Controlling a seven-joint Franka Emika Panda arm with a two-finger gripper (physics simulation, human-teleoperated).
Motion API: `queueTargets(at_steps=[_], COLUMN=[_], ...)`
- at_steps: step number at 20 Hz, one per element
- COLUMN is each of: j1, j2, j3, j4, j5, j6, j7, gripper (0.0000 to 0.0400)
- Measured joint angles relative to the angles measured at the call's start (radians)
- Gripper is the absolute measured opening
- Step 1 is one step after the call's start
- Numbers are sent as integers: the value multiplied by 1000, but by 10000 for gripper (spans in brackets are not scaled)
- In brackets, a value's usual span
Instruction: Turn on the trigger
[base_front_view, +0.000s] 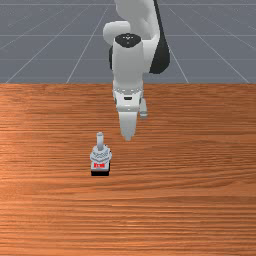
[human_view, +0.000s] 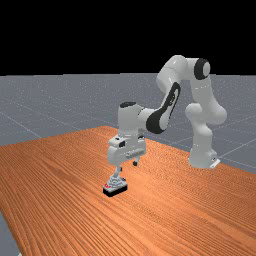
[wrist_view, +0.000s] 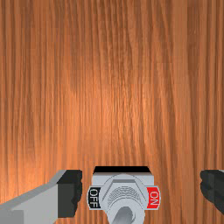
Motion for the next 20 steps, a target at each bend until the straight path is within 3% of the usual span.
queueTargets(at_steps=[1, 2, 3, 4, 5, 7, 8, 9, 11, 12, 14, 20], j1=[0, 0, 3, 3, 4, 4, 35, 49, 73, 86, 96, 100], j2=[0, 0, -2, -4, -5, -5, -102, -157, -183, -179, -171, -113], j3=[0, 0, -4, -6, -8, -9, -68, -125, -198, -220, -238, -235], j4=[0, 0, -5, -8, -11, -12, -191, -316, -398, -395, -383, -350], j5=[0, 0, 1, 2, 3, 4, -43, -77, -76, -46, 0, 48], j6=[0, 0, 0, 0, -1, -2, 75, 101, 55, 13, -39, -69], j7=[0, 0, 18, 29, 36, 43, 261, 484, 918, 1124, 1316, 1410], gripper=[249, 158, 253, 311, 346, 380, 233, 143, 54, 33, 12, 1])
